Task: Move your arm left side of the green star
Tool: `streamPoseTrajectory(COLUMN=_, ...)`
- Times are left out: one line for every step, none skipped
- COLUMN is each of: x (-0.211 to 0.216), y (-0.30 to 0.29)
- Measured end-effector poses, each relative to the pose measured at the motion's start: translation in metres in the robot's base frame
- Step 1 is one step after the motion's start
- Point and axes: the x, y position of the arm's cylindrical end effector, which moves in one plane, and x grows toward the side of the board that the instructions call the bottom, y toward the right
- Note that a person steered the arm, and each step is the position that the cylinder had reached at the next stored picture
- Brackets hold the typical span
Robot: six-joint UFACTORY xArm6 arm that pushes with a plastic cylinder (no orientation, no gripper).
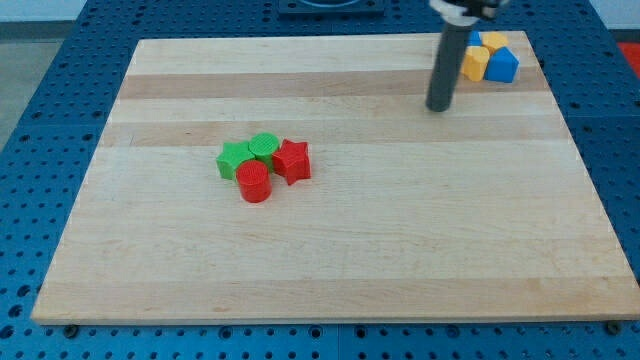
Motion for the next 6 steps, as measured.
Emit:
streamPoseTrajectory(x=0.0, y=-0.056)
streamPoseTrajectory(x=0.0, y=-0.111)
streamPoseTrajectory(x=0.0, y=-0.16)
streamPoseTrajectory(x=-0.001, y=-0.171)
streamPoseTrajectory(x=-0.001, y=-0.171)
streamPoseTrajectory(x=-0.001, y=-0.191)
